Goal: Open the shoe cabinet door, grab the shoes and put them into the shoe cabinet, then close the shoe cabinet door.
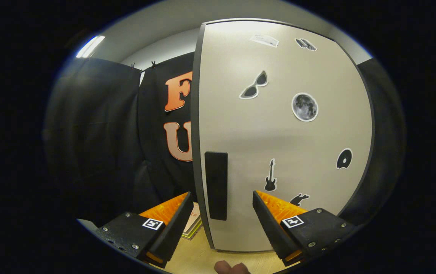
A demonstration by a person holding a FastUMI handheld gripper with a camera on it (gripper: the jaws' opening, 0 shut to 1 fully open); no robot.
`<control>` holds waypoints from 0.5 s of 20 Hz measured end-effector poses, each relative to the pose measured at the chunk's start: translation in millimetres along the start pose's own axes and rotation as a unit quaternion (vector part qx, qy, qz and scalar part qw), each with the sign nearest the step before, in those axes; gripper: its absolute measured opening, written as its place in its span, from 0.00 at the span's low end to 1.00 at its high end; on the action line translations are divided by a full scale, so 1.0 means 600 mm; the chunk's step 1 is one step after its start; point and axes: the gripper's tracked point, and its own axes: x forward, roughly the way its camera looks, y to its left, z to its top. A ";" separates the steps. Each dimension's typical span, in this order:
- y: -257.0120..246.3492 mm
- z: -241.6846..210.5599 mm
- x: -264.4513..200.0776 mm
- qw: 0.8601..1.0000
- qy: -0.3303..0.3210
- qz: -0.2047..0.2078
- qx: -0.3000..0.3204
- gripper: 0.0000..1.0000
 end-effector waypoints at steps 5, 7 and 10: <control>-0.005 0.019 -0.094 1.000 -0.015 -0.023 0.005 0.98; -0.017 0.020 -0.133 0.999 -0.011 -0.039 -0.005 0.98; -0.039 0.037 -0.198 0.998 -0.025 -0.056 -0.010 0.98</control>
